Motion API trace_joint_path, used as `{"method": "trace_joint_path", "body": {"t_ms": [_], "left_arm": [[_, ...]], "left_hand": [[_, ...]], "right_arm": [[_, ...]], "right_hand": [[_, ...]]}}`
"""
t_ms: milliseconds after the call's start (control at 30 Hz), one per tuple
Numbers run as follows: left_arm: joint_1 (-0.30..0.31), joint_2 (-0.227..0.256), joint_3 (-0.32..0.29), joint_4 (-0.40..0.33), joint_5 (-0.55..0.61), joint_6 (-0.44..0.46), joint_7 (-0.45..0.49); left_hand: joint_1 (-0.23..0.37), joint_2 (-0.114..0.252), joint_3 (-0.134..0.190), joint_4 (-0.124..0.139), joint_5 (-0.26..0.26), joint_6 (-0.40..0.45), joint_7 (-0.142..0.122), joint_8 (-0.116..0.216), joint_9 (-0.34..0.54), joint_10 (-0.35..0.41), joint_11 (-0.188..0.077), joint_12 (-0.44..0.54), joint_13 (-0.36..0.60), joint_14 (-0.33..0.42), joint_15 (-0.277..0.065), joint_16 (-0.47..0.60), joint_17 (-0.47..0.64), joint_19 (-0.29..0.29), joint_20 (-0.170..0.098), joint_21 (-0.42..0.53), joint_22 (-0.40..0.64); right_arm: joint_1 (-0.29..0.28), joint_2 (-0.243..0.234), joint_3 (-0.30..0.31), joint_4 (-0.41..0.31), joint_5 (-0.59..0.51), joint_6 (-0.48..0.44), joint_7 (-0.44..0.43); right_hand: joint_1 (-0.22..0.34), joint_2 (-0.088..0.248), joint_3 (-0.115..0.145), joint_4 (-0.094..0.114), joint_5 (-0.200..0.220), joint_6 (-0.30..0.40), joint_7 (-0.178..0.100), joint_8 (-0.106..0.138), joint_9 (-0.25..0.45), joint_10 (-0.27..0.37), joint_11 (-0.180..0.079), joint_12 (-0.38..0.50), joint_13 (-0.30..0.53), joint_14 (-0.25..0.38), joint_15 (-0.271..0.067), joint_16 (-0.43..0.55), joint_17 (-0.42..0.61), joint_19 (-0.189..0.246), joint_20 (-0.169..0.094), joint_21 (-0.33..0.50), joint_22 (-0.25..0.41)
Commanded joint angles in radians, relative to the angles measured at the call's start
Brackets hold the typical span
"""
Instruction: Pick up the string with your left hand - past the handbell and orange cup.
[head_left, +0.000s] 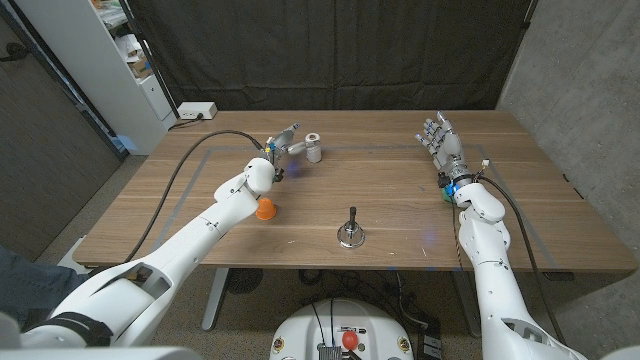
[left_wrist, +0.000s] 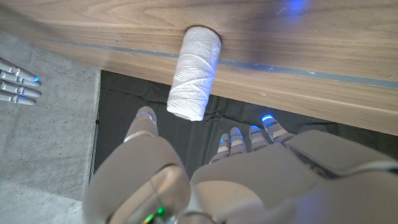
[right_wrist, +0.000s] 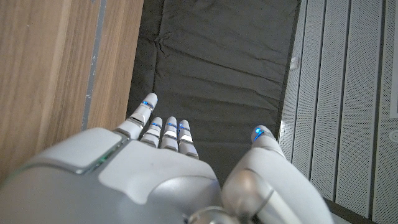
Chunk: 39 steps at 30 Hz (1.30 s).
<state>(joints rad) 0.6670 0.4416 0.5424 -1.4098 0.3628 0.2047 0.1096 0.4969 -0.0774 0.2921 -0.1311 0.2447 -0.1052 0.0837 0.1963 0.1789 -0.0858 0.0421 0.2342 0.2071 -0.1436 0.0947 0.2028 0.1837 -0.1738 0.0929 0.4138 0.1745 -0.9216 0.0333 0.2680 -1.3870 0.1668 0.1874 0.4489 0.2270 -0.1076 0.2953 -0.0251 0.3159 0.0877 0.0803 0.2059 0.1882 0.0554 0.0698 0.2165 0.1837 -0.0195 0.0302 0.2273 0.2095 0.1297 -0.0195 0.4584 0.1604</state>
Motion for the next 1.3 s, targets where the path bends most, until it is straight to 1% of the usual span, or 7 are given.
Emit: {"method": "trace_joint_path", "body": {"t_ms": [33,433,733,1300], "left_arm": [[-0.011,-0.012,0.014,0.033,0.029,-0.006,0.010],[-0.032,-0.028,0.033,0.081,0.033,-0.011,0.005],[-0.055,-0.047,0.050,0.139,0.033,-0.034,0.009],[-0.093,-0.073,0.073,0.205,0.039,-0.058,0.018]], "left_hand": [[0.010,-0.001,0.004,-0.006,0.009,0.004,0.000,0.003,0.006,0.000,0.000,0.006,0.006,0.003,0.002,-0.001,0.003,-0.096,0.006,-0.002,0.005],[0.013,-0.001,0.003,-0.006,0.010,0.006,0.000,0.003,0.006,0.000,0.001,0.006,0.006,0.003,0.003,-0.001,0.003,-0.093,0.008,-0.005,0.006],[0.015,-0.001,0.002,-0.006,0.010,0.009,0.000,0.004,0.006,0.000,0.002,0.006,0.007,0.004,0.003,-0.002,0.003,-0.092,0.008,-0.008,0.006],[0.017,0.000,0.001,-0.006,0.011,0.012,0.000,0.004,0.006,0.003,0.000,0.007,0.007,0.007,0.002,-0.001,0.003,-0.088,0.010,-0.011,0.006]], "right_arm": [[0.011,-0.005,0.009,0.021,0.000,0.001,0.000],[0.025,-0.006,0.012,0.052,-0.002,0.007,0.005],[0.033,-0.009,0.018,0.072,-0.003,0.012,0.005],[0.049,-0.009,0.030,0.126,-0.003,0.033,0.007]], "right_hand": [[0.007,0.000,-0.003,-0.002,0.008,0.007,-0.002,-0.004,0.002,0.004,0.000,0.000,0.006,0.007,0.004,-0.004,0.001,0.006,-0.002,-0.004,0.005],[0.007,0.001,-0.005,-0.002,0.009,0.008,-0.001,-0.004,0.002,0.005,0.001,-0.002,0.006,0.009,0.004,-0.004,0.001,0.008,-0.001,-0.010,0.005],[0.007,0.001,-0.006,-0.002,0.010,0.009,-0.002,-0.004,0.002,0.006,0.001,-0.003,0.006,0.010,0.003,-0.004,0.001,0.009,0.000,-0.014,0.005],[0.006,0.002,-0.008,-0.003,0.011,0.010,-0.002,-0.005,0.002,0.009,0.002,-0.005,0.006,0.011,0.004,-0.005,0.001,0.012,0.001,-0.021,0.005]]}}
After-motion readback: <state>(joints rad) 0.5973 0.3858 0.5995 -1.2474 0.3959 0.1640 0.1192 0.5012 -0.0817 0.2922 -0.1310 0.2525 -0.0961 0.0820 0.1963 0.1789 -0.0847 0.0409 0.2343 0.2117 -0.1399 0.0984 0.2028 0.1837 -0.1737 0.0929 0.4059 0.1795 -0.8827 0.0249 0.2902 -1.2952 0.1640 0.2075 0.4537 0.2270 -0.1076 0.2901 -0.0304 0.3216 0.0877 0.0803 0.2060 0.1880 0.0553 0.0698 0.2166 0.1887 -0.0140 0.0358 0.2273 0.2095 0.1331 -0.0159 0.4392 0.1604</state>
